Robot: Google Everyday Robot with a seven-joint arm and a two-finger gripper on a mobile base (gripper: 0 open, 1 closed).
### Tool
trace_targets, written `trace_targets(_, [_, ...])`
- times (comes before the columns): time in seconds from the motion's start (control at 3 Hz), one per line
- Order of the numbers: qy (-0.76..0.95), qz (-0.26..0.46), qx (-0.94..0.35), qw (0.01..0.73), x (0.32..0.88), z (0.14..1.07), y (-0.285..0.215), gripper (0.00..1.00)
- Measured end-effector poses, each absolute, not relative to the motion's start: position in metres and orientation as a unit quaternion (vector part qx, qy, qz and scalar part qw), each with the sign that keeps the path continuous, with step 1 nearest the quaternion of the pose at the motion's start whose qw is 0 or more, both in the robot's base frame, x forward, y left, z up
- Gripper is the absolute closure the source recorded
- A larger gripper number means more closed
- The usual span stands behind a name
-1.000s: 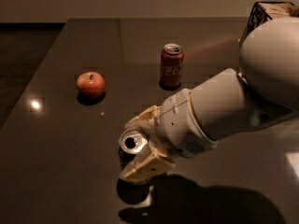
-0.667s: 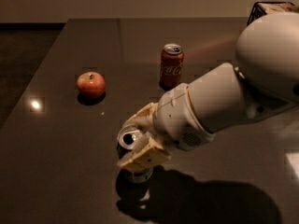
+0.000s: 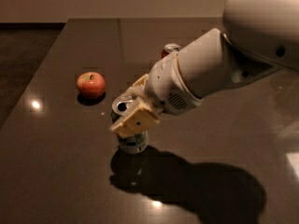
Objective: Move 7up can near apple
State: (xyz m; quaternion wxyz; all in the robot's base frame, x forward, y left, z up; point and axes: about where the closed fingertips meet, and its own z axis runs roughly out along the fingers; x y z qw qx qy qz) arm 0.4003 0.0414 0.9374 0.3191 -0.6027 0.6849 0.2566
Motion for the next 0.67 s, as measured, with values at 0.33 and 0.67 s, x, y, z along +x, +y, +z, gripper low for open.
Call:
trace_targets(0.33, [0.699,0.253,-0.579,0.335,0.437,0.949,0.056,1.0])
trace_targets(0.67, [0.708,0.251,-0.56,0.35,0.465,0.952,0.075,1.0])
